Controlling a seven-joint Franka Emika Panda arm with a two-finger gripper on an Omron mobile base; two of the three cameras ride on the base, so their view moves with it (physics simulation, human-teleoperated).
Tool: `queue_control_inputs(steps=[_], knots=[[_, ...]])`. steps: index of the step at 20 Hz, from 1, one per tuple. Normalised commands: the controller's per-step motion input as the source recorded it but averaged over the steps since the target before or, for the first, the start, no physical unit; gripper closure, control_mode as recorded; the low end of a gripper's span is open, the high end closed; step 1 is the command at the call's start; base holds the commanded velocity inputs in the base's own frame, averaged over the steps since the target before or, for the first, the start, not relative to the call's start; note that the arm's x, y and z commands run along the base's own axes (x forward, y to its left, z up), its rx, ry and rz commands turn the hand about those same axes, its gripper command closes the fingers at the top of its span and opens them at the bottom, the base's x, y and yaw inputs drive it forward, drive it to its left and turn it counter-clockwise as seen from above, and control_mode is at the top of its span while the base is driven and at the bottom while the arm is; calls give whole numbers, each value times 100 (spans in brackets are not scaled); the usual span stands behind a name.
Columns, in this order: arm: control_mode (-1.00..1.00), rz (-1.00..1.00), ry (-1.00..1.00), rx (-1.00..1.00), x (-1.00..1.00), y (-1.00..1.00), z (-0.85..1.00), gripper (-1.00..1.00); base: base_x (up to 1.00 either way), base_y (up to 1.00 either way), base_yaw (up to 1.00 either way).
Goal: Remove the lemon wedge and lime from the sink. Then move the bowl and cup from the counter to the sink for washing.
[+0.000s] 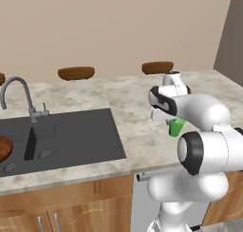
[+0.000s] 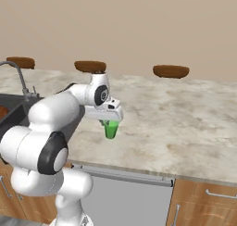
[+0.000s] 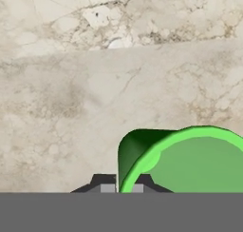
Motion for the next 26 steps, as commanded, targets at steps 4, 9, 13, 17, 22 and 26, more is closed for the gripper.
queue_control_inputs(steps=[4,9,13,17,22,26], knots=[[-100,2,1,1,-10,3,18,100,0,0,0],[-100,1,0,2,-17,2,18,100,0,0,0],[100,0,0,1,-11,0,17,100,-4,0,0],[100,0,0,0,0,0,0,100,-16,4,0],[100,0,0,0,0,0,0,100,-13,34,0],[100,0,0,0,0,0,0,100,-12,51,0]])
